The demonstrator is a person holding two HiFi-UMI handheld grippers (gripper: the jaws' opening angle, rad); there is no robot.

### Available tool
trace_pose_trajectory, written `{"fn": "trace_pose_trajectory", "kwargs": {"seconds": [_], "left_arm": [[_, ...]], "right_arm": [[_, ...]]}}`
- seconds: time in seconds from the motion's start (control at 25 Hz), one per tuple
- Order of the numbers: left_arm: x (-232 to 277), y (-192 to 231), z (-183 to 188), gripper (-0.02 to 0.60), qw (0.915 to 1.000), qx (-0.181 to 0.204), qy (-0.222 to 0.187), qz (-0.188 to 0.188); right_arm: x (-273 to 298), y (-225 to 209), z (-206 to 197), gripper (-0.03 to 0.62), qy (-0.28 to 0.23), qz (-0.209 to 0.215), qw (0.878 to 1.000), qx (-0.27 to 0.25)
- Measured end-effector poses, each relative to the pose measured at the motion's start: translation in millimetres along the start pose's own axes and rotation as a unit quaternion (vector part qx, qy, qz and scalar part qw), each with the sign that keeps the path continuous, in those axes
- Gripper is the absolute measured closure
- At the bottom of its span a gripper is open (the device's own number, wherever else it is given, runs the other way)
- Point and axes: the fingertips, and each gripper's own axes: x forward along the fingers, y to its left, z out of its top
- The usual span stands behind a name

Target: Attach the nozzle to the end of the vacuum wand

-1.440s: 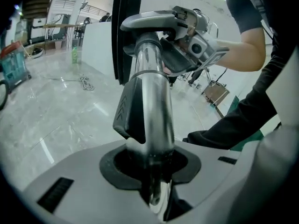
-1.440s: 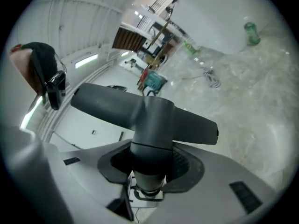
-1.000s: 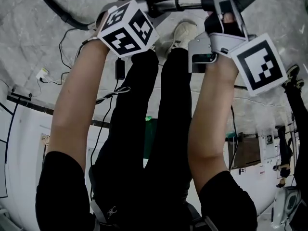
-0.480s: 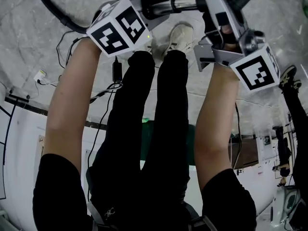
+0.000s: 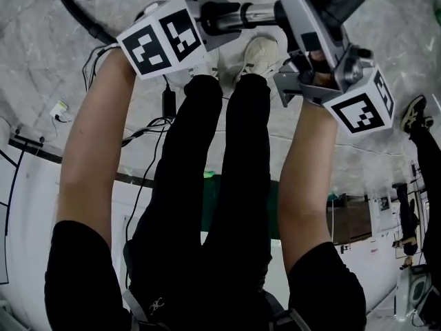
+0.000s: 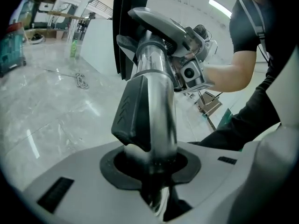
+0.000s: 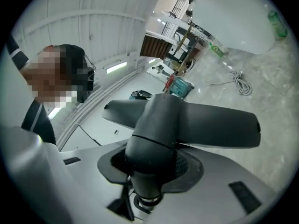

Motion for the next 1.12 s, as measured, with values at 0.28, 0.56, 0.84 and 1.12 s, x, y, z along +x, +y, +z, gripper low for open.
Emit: {"fn": "trace_pose_trajectory", "kwargs": {"seconds": [0.28, 0.56, 0.84, 1.12], "left_arm": [[12, 15, 4, 0.463, 0.9950, -0.011, 0.010, 0.098], [20, -10, -9, 0.482, 0.9990, 0.019, 0.035, 0.022], [32, -5, -9, 0.482, 0.9992, 0.014, 0.024, 0.029], [53, -15, -30, 0.482, 0.9987, 0.016, 0.046, 0.014]], "right_arm": [[-16, -32, 0, 0.428, -0.009, -0.213, 0.977, 0.026], [-8, -4, -25, 0.430, 0.016, -0.081, 0.997, -0.013], [-19, -24, -27, 0.428, 0.001, -0.110, 0.994, 0.025], [-71, -37, -45, 0.388, 0.097, -0.194, 0.975, 0.051]]}}
